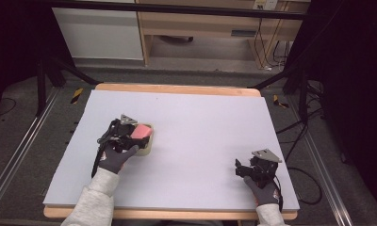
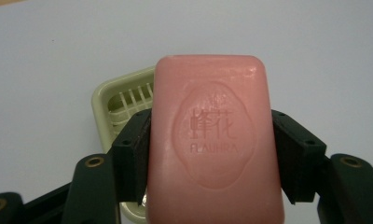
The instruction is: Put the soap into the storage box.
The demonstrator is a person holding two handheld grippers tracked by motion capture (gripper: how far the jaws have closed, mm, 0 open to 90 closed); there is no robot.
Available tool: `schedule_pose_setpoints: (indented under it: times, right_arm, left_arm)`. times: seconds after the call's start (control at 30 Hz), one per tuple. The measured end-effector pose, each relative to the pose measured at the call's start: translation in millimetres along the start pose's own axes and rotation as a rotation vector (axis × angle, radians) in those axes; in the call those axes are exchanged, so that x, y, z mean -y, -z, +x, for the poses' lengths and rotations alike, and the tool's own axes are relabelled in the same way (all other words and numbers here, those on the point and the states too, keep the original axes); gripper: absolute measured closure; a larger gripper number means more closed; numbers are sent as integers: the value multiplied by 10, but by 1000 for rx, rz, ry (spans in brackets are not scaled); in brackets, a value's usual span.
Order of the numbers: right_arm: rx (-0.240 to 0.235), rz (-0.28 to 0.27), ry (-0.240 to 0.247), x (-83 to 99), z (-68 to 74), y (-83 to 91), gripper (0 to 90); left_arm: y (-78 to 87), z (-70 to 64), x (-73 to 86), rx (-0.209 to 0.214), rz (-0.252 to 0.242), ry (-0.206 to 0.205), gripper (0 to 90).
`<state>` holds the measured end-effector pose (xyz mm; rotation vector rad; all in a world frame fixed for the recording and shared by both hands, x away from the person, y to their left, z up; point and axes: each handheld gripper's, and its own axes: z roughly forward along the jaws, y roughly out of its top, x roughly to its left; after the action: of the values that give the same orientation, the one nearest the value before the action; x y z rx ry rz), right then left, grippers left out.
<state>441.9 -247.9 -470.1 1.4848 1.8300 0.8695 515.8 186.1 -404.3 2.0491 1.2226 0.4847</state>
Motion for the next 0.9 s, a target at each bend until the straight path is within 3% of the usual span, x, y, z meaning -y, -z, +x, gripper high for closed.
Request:
schedule_pose_setpoints:
  times: [0.9]
  right_arm:
    - [2,2,4,1,1,-11,61]
  left_arm:
    - [-274,185,-29,-55,21,47,375]
